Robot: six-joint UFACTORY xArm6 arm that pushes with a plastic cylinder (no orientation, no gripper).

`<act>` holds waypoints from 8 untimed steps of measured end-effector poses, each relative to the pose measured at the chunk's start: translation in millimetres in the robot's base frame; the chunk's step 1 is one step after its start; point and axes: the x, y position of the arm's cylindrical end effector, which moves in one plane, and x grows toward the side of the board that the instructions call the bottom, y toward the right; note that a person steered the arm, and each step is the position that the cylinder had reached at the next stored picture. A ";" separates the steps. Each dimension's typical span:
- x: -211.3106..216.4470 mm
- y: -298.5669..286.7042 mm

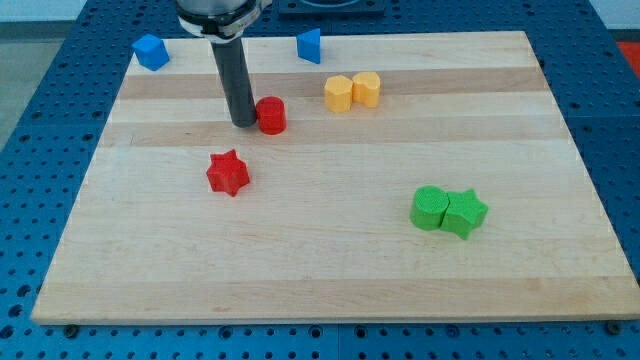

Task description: Push the red circle into the yellow heart

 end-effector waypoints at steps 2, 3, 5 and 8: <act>7.7 48.8; 22.9 94.8; 17.4 171.7; 4.5 132.5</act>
